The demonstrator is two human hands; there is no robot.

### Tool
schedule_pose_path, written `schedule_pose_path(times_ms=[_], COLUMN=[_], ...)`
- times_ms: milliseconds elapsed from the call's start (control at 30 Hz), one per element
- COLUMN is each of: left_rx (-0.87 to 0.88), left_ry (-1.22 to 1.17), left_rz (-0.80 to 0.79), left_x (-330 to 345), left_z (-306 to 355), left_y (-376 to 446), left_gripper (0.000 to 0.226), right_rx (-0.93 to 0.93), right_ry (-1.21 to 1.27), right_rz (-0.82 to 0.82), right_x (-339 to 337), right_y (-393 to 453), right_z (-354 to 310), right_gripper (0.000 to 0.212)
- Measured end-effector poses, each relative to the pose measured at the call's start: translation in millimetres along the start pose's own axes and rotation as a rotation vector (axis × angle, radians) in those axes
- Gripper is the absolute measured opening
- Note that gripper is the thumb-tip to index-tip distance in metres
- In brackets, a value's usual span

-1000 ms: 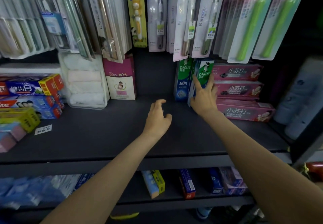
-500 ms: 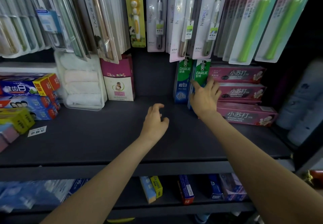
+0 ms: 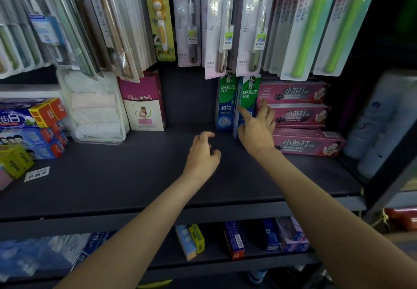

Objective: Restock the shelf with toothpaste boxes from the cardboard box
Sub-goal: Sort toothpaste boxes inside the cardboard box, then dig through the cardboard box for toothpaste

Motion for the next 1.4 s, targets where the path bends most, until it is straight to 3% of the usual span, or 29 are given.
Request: schedule_pose_path(times_ms=[67, 167, 267, 400, 533, 567, 633, 733, 800, 933, 1033, 1133, 1200, 1233, 1300, 1400], left_rx=[0.064, 0.357, 0.532, 0.366, -0.002, -0.105, -0.272, -0.451, -0.516, -0.599, -0.683, -0.793, -1.0, -1.148, -1.325, -1.206], left_ry=[-0.008, -0.037, -0.019, 0.141, 0.332, 0.37, 0.442, 0.48, 0.489, 0.454, 0.421, 0.347, 0.107, -0.118, -0.488, -0.47], left_rz=[0.054, 0.145, 0.048, -0.203, -0.598, -0.655, -0.715, -0.724, -0.723, -0.689, -0.658, -0.596, -0.472, -0.413, -0.388, -0.453], left_x=[-6.3, -22.7, -20.5, 17.2, 67.9, 71.8, 74.7, 75.3, 75.2, 73.6, 67.6, 61.7, 58.5, 60.8, 70.9, 65.5], left_z=[8.4, 34.4, 18.6, -90.9, -218.0, -245.0, -291.6, -346.3, -372.2, -407.2, -423.6, -437.0, -442.5, -439.8, -426.8, -414.4], left_y=[-9.8, -55.3, -131.2, -231.2, -308.7, -324.0, -349.6, -375.7, -390.0, -415.4, -436.0, -448.7, -457.9, -463.8, -469.9, -459.8], left_gripper=[0.039, 0.031, 0.026, 0.017, 0.044, 0.042, 0.028, 0.027, 0.027, 0.027, 0.024, 0.023, 0.012, 0.008, 0.022, 0.031], right_rx=[-0.039, -0.238, -0.417, -0.611, -0.421, -0.395, -0.442, -0.51, -0.523, -0.457, -0.402, -0.471, -0.504, -0.552, -0.68, -0.765], right_ry=[0.11, 0.332, 0.473, 0.51, 0.275, 0.18, 0.045, -0.166, -0.182, -0.156, -0.177, -0.203, -0.142, -0.069, 0.116, 0.333], right_rz=[0.095, 0.282, 0.214, -0.253, -0.885, -1.033, -1.222, -1.352, -1.369, -1.185, -1.27, -1.23, -1.215, -1.117, -0.94, -0.871], right_x=[-14.8, -41.6, -42.4, 38.3, 178.6, 213.1, 263.4, 320.5, 345.6, 387.4, 405.3, 403.3, 388.1, 375.3, 343.2, 314.6], right_y=[-13.1, -68.7, -157.2, -289.2, -397.2, -425.1, -476.6, -528.5, -544.7, -547.0, -557.0, -552.1, -555.1, -555.8, -558.5, -569.0], right_z=[-7.4, -26.5, -40.7, -43.6, -6.8, 6.4, 18.6, 28.8, 20.3, -1.0, -4.0, -12.7, -29.1, -43.8, -76.6, -104.2], right_gripper=[0.047, 0.03, 0.023, 0.022, 0.036, 0.036, 0.036, 0.049, 0.06, 0.075, 0.062, 0.048, 0.048, 0.048, 0.055, 0.077])
Point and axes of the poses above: each hand's wrist, its own y-axis towards the middle knuckle, its own x-axis out of the palm, z = x × y, the point moved 8 cm from there along y, towards the middle knuckle, and after that the axes turned 1 degree about -y, right-handed, at the moved point
